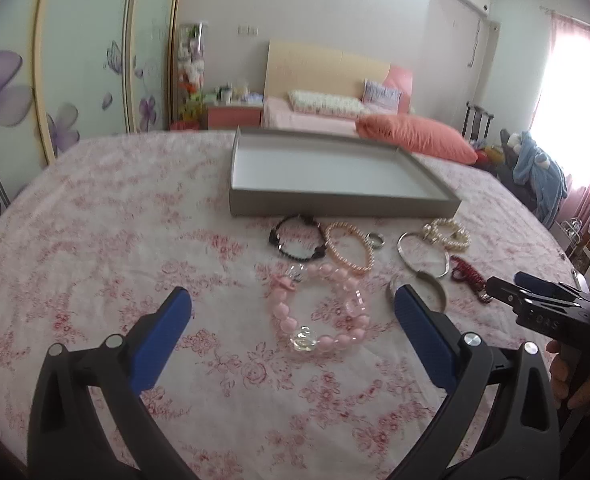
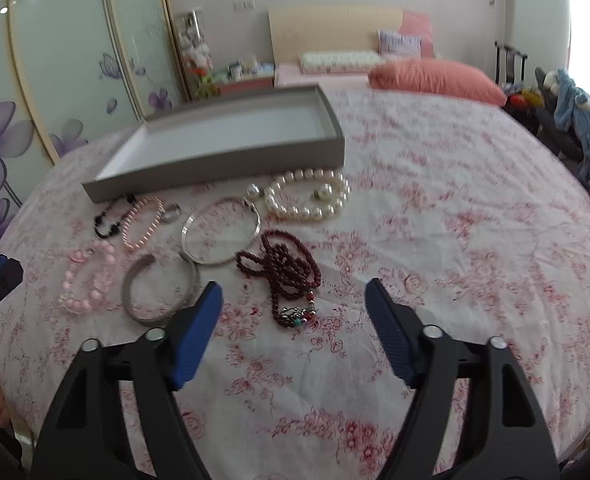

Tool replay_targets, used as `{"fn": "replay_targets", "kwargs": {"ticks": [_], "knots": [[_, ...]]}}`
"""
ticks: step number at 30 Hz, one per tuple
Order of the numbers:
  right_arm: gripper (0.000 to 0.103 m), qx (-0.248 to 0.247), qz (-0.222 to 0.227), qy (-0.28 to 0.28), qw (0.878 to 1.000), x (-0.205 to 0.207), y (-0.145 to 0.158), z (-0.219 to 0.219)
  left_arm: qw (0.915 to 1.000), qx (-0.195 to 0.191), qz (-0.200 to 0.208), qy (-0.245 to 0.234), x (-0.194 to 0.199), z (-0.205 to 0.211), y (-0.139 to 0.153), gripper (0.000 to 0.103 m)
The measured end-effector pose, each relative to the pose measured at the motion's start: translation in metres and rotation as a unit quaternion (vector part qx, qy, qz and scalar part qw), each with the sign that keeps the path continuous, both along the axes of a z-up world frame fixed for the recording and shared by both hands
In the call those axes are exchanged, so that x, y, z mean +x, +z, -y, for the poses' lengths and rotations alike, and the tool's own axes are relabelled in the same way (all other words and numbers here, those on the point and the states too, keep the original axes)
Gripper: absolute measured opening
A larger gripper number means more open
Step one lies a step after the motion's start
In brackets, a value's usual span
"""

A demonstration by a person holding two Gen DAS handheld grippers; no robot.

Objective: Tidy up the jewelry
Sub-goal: 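Grasp the pink beaded bracelet with the left tool while the right tool grasps the dark red bead bracelet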

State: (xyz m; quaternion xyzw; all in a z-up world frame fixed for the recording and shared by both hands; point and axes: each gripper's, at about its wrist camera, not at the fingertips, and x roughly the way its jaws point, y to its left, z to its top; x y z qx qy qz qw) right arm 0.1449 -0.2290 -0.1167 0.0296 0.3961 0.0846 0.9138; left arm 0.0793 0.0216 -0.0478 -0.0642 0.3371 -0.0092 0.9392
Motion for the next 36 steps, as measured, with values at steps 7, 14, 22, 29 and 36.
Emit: {"fn": "replay_targets", "kwargs": {"ticks": [7,14,22,29,36], "knots": [[0.059,-0.031,-0.034,0.009,0.999,0.018,-0.012,-0.009,0.999,0.015,-0.04,-0.014,0.02,-0.002,-0.011,0.098],[0.029,-0.045,-0.022,0.018,0.999,0.015,-0.01,-0.019,0.997,0.015,-0.073,-0.023,0.038,0.001,-0.023,0.081],[0.013,-0.022,-0.027,-0.009,0.999,0.028,-0.007,-0.005,0.9944,-0.003,-0.103,-0.024,0.054,-0.002,-0.034,0.058],[0.013,-0.016,-0.027,-0.009,0.999,0.032,-0.008,-0.003,0.9936,0.005,-0.111,-0.018,0.059,0.0,-0.039,0.028],[0.013,-0.007,-0.027,-0.01,1.0,0.034,-0.008,0.001,0.9937,-0.001,-0.111,-0.012,0.06,-0.005,-0.039,0.014]]}}
